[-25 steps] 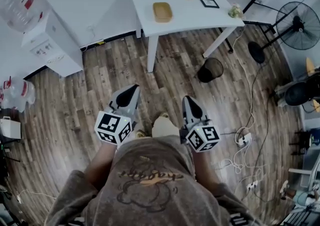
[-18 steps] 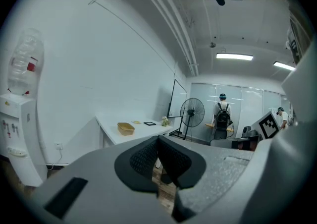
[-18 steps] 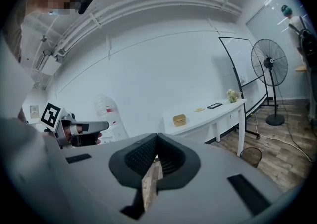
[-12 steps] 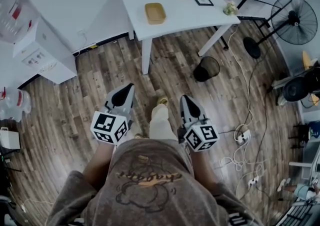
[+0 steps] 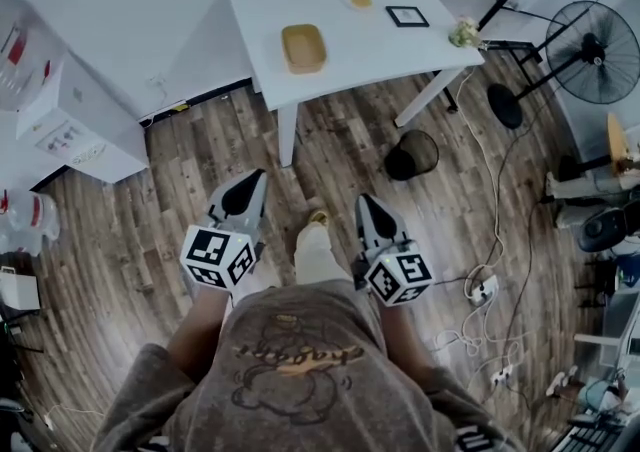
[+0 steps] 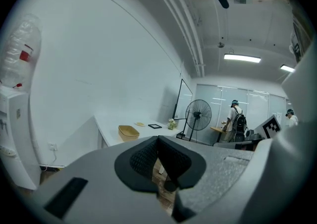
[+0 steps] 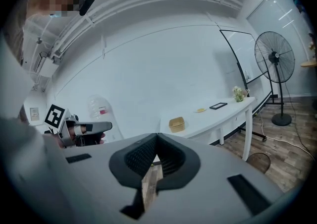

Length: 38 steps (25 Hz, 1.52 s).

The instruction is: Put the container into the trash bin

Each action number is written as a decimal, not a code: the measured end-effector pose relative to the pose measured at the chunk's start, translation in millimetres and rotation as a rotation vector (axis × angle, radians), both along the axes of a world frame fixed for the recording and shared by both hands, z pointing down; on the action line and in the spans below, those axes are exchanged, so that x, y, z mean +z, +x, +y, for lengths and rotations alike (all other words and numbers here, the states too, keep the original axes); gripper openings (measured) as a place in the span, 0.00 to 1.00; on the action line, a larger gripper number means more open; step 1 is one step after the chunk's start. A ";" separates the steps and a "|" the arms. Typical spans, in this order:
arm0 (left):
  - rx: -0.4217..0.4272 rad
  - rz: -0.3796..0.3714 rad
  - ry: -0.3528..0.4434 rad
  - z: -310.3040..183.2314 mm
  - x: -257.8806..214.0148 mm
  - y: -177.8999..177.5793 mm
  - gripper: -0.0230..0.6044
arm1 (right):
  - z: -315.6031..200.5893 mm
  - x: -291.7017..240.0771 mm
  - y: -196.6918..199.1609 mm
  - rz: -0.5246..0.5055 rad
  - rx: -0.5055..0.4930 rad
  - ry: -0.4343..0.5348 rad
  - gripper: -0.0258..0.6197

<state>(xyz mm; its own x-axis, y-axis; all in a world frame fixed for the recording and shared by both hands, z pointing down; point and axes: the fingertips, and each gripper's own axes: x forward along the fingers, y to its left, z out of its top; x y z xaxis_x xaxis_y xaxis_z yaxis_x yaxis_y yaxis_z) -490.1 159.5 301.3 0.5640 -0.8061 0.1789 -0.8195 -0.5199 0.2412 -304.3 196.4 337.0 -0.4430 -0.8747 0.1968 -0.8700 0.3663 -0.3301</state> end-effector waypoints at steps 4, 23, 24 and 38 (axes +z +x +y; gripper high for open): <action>-0.008 -0.002 -0.009 -45.7 -1.7 4.8 0.04 | -48.5 0.5 3.6 -0.005 -0.013 -0.013 0.04; -0.110 -0.032 -0.049 -238.8 -16.2 56.1 0.04 | -245.5 -10.8 71.9 -0.041 -0.067 -0.023 0.04; -0.118 -0.029 -0.050 -246.9 -16.2 59.0 0.04 | -254.0 -10.9 77.0 -0.041 -0.069 -0.024 0.04; -0.113 0.013 -0.019 -311.1 -37.2 63.9 0.04 | -325.7 -21.7 86.1 -0.050 -0.063 -0.008 0.04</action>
